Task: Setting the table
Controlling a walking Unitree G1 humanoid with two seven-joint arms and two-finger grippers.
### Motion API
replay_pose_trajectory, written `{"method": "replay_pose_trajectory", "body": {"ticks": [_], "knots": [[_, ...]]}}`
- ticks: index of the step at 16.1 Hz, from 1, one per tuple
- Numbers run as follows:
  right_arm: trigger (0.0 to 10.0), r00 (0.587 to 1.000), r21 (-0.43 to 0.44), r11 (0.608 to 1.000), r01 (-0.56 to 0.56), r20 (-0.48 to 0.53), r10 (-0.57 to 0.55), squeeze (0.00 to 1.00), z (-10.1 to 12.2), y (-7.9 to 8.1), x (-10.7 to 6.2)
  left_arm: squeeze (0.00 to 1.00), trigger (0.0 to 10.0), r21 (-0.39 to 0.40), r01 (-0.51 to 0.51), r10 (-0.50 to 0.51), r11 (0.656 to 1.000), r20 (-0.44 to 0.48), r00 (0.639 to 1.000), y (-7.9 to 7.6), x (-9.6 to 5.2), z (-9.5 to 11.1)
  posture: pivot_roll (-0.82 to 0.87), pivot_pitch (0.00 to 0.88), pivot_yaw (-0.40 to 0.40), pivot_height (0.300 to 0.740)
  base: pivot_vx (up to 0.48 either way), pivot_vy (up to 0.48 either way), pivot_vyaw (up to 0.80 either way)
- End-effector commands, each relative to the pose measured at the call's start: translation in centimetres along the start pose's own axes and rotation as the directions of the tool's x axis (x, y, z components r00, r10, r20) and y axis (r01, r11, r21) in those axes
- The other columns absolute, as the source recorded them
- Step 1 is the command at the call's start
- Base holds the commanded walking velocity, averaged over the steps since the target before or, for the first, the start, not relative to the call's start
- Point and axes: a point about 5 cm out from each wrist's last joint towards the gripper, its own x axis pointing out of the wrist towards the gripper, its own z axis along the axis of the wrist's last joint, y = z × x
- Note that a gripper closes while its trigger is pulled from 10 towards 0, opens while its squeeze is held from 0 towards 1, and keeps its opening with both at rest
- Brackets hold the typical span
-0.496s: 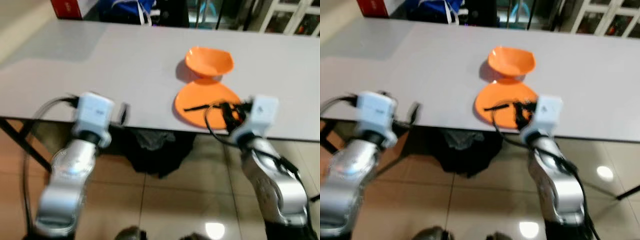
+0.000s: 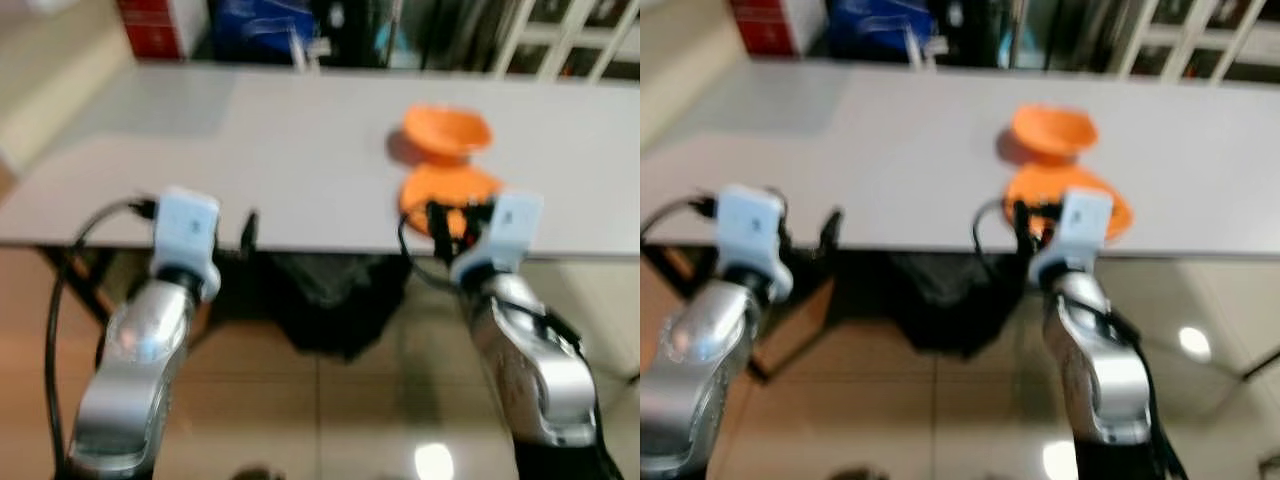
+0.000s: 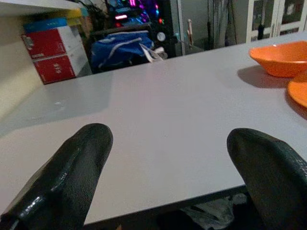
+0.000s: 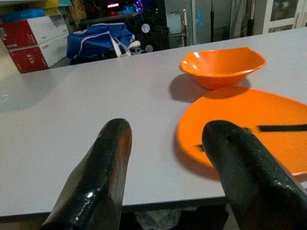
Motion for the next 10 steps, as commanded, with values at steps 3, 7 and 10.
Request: {"method": "replay_pose_trajectory", "body": {"ticks": [3,7,10], "knots": [[10.0,1.000,-0.017,1.000,-0.019,0.004,0.019,1.00,0.1,0.5,0.3,1.00,10.0,0.005,-0.043,0.043,0.999,-0.002,0.999,0.9,0.0,0.2,0.05,0.009,-0.034,0.740,0.000,0.480,0.00],[10.0,0.998,0.130,0.989,-0.064,0.021,0.062,1.00,0.2,1.0,0.5,0.38,10.0,0.042,-0.087,0.087,0.995,0.000,0.996,1.8,0.3,0.2,0.05,0.006,-0.036,0.740,0.000,0.480,0.00],[10.0,0.996,0.272,0.959,-0.081,-0.003,0.085,1.00,0.2,1.5,0.4,0.00,10.0,0.071,-0.083,0.083,0.994,0.004,0.997,1.8,0.5,0.5,0.06,0.006,-0.039,0.740,0.000,0.480,0.00]]}}
